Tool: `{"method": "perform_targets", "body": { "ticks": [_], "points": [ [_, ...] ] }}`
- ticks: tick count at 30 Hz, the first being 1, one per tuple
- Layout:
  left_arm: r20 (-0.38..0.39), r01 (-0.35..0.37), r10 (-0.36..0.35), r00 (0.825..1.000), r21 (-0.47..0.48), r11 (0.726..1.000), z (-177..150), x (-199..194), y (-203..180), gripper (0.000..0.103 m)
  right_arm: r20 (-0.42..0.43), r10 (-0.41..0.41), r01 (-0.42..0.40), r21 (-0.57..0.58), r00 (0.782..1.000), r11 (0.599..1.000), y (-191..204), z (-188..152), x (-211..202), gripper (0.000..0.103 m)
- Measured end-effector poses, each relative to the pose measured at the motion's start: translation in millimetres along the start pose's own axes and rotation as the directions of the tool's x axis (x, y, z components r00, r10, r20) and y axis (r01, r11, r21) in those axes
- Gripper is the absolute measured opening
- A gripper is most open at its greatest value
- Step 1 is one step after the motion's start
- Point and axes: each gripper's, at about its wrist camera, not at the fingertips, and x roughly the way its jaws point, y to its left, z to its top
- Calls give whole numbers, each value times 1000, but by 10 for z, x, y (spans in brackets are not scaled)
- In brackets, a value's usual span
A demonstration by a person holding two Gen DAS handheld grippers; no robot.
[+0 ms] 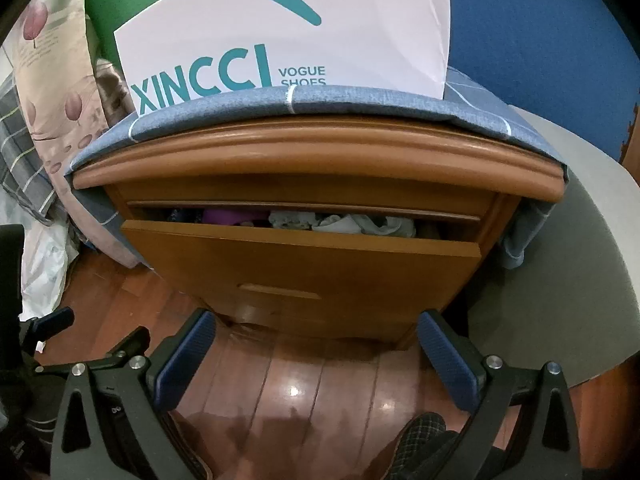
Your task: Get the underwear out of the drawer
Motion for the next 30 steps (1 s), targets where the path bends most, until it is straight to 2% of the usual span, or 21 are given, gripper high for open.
{"method": "perform_targets", "body": {
  "ticks": [30],
  "points": [
    [2,-12,12,1000,-1,1000,-48,18,-8,95,-25,10,-9,25,1000,1000,-67,-40,60,103]
  ]
}}
